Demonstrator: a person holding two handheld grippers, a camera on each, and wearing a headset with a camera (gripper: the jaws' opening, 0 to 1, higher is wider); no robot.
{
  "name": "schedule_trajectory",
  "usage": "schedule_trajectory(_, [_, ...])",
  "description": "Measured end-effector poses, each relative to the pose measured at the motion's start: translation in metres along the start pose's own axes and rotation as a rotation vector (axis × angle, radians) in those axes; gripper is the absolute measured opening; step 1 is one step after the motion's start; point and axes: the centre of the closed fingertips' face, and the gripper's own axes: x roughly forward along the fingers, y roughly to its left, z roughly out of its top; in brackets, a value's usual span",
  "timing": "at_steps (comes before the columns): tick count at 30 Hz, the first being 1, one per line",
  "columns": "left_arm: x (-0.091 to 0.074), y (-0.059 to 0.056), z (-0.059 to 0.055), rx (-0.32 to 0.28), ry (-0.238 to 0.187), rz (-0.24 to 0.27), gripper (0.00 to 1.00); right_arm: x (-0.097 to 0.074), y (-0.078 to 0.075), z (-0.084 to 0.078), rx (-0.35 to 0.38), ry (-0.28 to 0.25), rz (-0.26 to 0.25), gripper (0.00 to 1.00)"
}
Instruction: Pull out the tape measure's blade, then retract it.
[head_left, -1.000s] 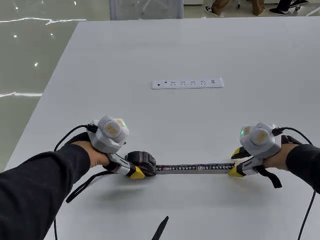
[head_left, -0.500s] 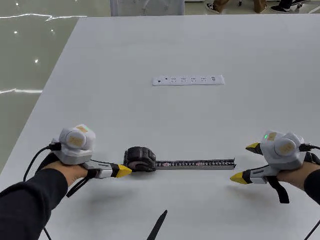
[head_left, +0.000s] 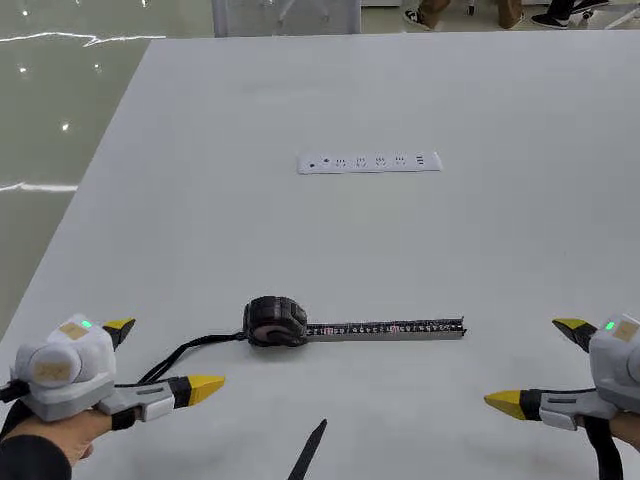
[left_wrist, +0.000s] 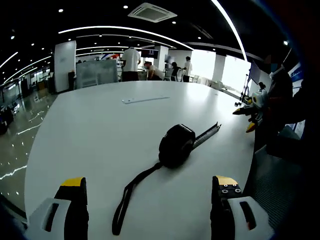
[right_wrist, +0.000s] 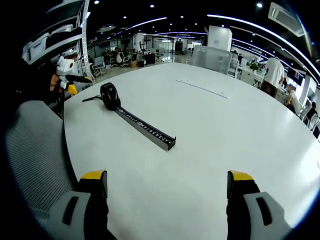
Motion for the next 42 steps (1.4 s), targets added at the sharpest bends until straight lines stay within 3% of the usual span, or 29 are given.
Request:
schedule_trajectory(2, [-0.008,-0.003,-0.001,-0.002,-0.014,-0.008,1.0,-0.009,0.0,-0.005,0.003,0.008,-0.011,0.96])
schedule_trajectory(3, [-0.012,-0.004,0.001,0.038,-0.035,-0.011,1.0,-0.016,0.0,-0.003,-0.016,-0.008,-0.027,0.97])
schedule_trajectory(6, [-0.02,-0.007,-0.001,0.001,-0.041,-0.024,1.0,-0.029,0.004,-0.003,-0.003,-0.015,-0.007,0.96])
schedule_trajectory(8, [-0.023,-0.007,-0.007,-0.029,-0.018,-0.028,1.0,-0.033,0.006,-0.004,-0.017,-0.016,-0.014,0.99])
schedule_trajectory(11, [-0.027,-0.004,-0.012,-0.018,-0.023,-0.014,1.0,-0.038,0.007,-0.009,-0.002,-0.001,0.002,1.0])
schedule_trajectory(15, [-0.034,-0.009,-0.01,-0.037,-0.056,-0.054,1.0,-0.044,0.004,-0.009,0.003,0.001,-0.001,1.0])
schedule_trajectory(23, [-0.039,-0.014,-0.008,0.023,-0.06,-0.056,1.0,-0.046,0.002,-0.013,-0.012,0.004,-0.005,1.0])
schedule_trajectory(29, [-0.04,-0.01,-0.008,-0.008,-0.069,-0.026,1.0,-0.047,0.007,-0.015,0.0,0.006,-0.001,1.0])
schedule_trajectory(42, [-0.029,-0.01,-0.004,0.022,-0.064,-0.028,1.0,-0.044,0.016,-0.017,-0.007,0.013,0.014,1.0])
